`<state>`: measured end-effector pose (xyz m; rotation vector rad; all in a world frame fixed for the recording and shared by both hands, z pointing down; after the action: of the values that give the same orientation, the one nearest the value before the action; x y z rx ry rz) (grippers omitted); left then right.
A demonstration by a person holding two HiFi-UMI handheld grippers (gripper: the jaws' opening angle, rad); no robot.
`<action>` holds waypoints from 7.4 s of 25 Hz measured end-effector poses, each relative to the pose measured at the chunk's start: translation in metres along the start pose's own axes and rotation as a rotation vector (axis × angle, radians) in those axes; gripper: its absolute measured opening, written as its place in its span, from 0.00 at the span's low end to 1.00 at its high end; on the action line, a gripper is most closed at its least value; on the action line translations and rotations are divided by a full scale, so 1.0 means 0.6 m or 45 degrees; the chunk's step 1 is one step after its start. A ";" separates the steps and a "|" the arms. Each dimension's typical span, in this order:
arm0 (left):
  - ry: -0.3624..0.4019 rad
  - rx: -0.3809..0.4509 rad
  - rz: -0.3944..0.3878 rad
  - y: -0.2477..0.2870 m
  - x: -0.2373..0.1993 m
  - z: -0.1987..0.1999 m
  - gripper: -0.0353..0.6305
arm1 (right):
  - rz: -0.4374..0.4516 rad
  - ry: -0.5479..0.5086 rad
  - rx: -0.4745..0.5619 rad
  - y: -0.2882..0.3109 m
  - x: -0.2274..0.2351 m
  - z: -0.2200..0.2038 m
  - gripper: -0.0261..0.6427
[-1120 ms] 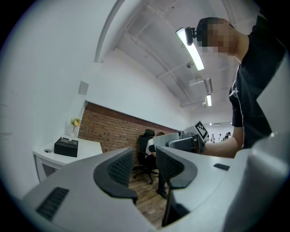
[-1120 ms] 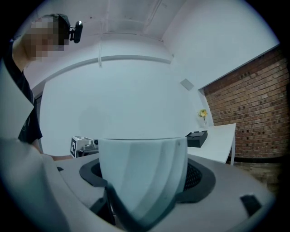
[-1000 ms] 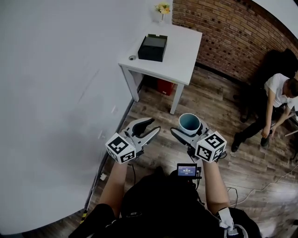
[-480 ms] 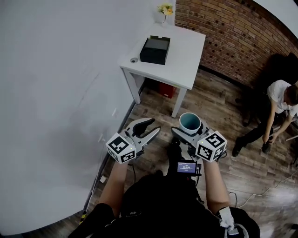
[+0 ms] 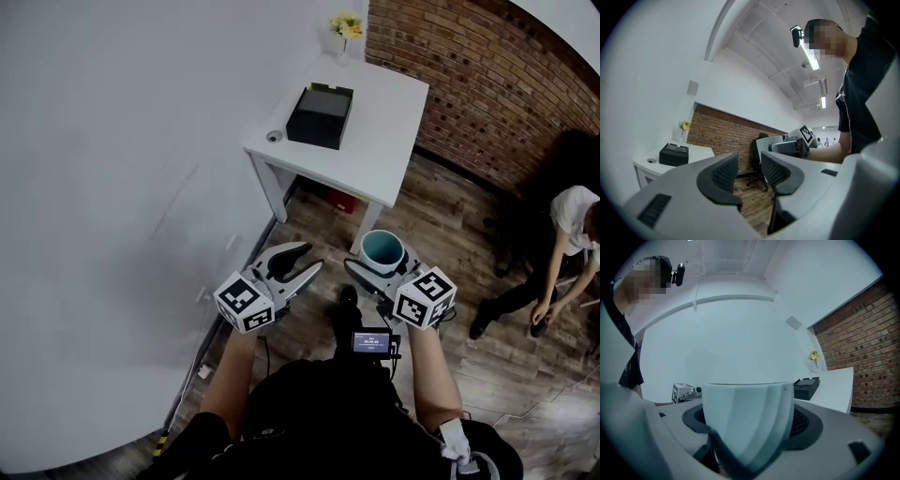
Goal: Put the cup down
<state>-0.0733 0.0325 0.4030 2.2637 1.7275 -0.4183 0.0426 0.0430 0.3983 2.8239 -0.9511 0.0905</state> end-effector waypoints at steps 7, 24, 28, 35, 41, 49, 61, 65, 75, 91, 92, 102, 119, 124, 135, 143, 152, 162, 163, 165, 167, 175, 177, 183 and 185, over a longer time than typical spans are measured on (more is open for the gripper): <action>-0.015 0.011 0.031 0.088 -0.082 0.034 0.29 | 0.047 0.005 -0.007 0.055 0.112 0.016 0.65; -0.032 0.054 0.153 0.271 -0.273 0.134 0.29 | 0.210 0.024 -0.011 0.195 0.359 0.063 0.65; -0.030 0.061 0.180 0.285 -0.305 0.144 0.29 | 0.244 0.024 -0.010 0.223 0.385 0.068 0.65; -0.060 0.061 0.223 0.287 -0.339 0.148 0.29 | 0.281 0.030 -0.022 0.256 0.404 0.071 0.65; -0.075 0.064 0.219 0.286 -0.353 0.154 0.29 | 0.278 0.036 -0.032 0.269 0.405 0.072 0.65; -0.071 0.051 0.176 0.286 -0.367 0.166 0.29 | 0.227 0.042 -0.034 0.276 0.409 0.076 0.65; -0.084 0.057 0.204 0.276 -0.414 0.169 0.29 | 0.260 0.045 -0.042 0.335 0.424 0.072 0.65; -0.094 0.050 0.208 0.277 -0.431 0.169 0.29 | 0.276 0.055 -0.048 0.357 0.430 0.067 0.65; -0.119 0.045 0.207 0.292 -0.490 0.165 0.29 | 0.274 0.079 -0.059 0.426 0.474 0.043 0.65; -0.157 0.028 0.241 0.309 -0.582 0.151 0.29 | 0.302 0.060 -0.062 0.546 0.527 0.011 0.65; -0.157 0.026 0.242 0.310 -0.587 0.150 0.29 | 0.305 0.058 -0.061 0.554 0.529 0.010 0.65; -0.157 0.037 0.253 0.316 -0.630 0.152 0.29 | 0.304 0.051 -0.045 0.620 0.553 0.011 0.65; -0.144 0.095 0.310 0.309 -0.690 0.163 0.29 | 0.284 0.025 -0.048 0.732 0.575 0.010 0.65; -0.137 0.103 0.329 0.303 -0.701 0.165 0.29 | 0.277 0.003 -0.045 0.763 0.575 0.011 0.65; -0.160 0.124 0.366 0.277 -0.706 0.159 0.29 | 0.266 -0.082 -0.081 0.819 0.562 -0.011 0.65; -0.185 0.135 0.387 0.261 -0.706 0.149 0.29 | 0.281 -0.218 -0.087 0.828 0.544 -0.017 0.65; -0.190 0.130 0.375 0.263 -0.704 0.147 0.29 | 0.305 -0.320 -0.103 0.800 0.538 -0.026 0.65; -0.181 0.134 0.362 0.261 -0.694 0.152 0.29 | 0.313 -0.476 -0.139 0.787 0.524 -0.039 0.65; -0.181 0.135 0.363 0.260 -0.693 0.153 0.29 | 0.309 -0.481 -0.139 0.786 0.524 -0.039 0.65; -0.179 0.135 0.365 0.258 -0.691 0.153 0.29 | 0.300 -0.486 -0.135 0.784 0.524 -0.039 0.65; -0.178 0.136 0.368 0.256 -0.691 0.153 0.29 | 0.293 -0.492 -0.132 0.785 0.524 -0.039 0.65; -0.173 0.141 0.365 0.252 -0.687 0.155 0.29 | 0.311 -0.549 -0.112 0.785 0.521 -0.039 0.65; -0.172 0.139 0.365 0.251 -0.685 0.155 0.29 | 0.301 -0.521 -0.104 0.785 0.525 -0.040 0.65; -0.170 0.140 0.366 0.243 -0.681 0.157 0.29 | 0.308 -0.506 -0.126 0.788 0.525 -0.044 0.65; -0.167 0.141 0.367 0.242 -0.680 0.158 0.29 | 0.314 -0.483 -0.129 0.787 0.526 -0.044 0.66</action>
<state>-0.0419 -0.4035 0.4756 2.4528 1.3200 -0.5959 0.0077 -0.5113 0.5209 2.6660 -1.3347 -0.4659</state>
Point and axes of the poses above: the fingertips, and each gripper's own axes: y forward along the fingers, x to its right, z out of its top, the point moved 2 cm from there along -y, backward along the fingers, and after that the axes turned 12 degrees about -y, right-handed, at the moved point
